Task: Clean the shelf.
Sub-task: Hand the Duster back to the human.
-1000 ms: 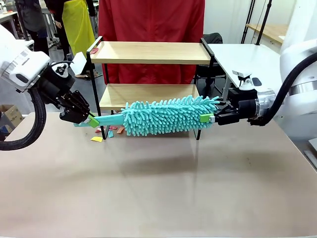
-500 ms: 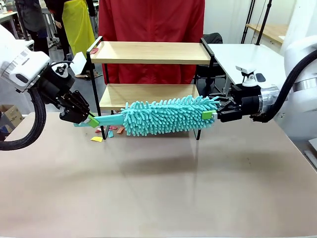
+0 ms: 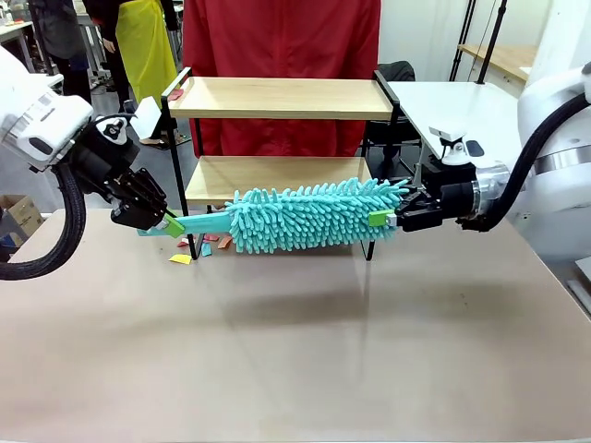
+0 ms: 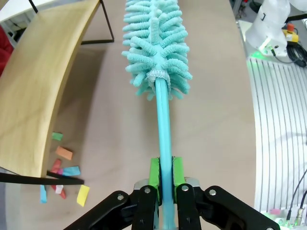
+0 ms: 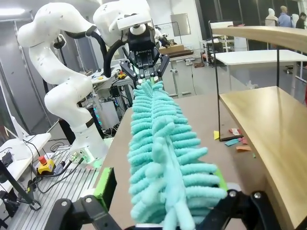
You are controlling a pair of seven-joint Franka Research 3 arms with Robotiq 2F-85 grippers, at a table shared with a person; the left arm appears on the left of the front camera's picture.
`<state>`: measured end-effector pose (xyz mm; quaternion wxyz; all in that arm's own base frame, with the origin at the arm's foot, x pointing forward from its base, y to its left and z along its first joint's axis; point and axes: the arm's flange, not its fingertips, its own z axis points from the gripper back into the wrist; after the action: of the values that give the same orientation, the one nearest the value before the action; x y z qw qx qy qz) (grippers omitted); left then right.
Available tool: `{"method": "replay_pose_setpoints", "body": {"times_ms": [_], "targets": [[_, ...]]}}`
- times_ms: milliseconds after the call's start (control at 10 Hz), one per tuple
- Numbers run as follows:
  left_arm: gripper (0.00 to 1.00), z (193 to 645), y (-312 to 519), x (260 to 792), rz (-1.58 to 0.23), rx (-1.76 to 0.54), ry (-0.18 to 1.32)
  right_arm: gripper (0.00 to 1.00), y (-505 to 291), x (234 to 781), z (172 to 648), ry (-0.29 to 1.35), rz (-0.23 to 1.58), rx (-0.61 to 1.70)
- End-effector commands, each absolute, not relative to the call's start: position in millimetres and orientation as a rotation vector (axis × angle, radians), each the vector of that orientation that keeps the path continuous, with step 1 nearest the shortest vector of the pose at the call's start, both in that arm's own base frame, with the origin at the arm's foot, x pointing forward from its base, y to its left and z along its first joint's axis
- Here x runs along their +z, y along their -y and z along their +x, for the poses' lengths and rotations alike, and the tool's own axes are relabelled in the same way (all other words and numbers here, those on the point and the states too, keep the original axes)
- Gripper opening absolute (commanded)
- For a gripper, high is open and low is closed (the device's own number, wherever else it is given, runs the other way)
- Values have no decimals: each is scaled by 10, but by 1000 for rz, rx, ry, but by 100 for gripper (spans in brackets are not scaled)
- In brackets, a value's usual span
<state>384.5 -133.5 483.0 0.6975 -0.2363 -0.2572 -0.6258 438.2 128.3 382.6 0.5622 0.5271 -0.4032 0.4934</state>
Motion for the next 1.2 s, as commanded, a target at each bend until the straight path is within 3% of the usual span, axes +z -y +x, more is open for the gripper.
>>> {"method": "replay_pose_setpoints", "body": {"times_ms": [0,200,300,400,500,600,700,1100], "targets": [[13,3835,1322,4847,-535,-1398,579,100,-1342,3792,4448,985,1247,1166],[13,3835,1322,4847,-535,-1398,579,100,-1355,3773,4454,983,1247,1174],[13,3835,1322,4847,-535,-1398,579,40,-1361,3771,4458,972,1228,1183],[13,3835,1322,4847,-535,-1398,579,40,-1366,3775,4458,972,1229,1194],[13,3835,1322,4847,-535,-1398,579,0,-1365,3773,4465,967,1236,1195],[13,3835,1322,4847,-535,-1398,579,35,-1360,3762,4475,959,1240,1197],[13,3835,1322,4847,-535,-1398,579,0,-1360,3757,4480,954,1242,1200],[13,3835,1322,4847,-535,-1398,579,0,-1376,3763,4490,941,1225,1220]]}}
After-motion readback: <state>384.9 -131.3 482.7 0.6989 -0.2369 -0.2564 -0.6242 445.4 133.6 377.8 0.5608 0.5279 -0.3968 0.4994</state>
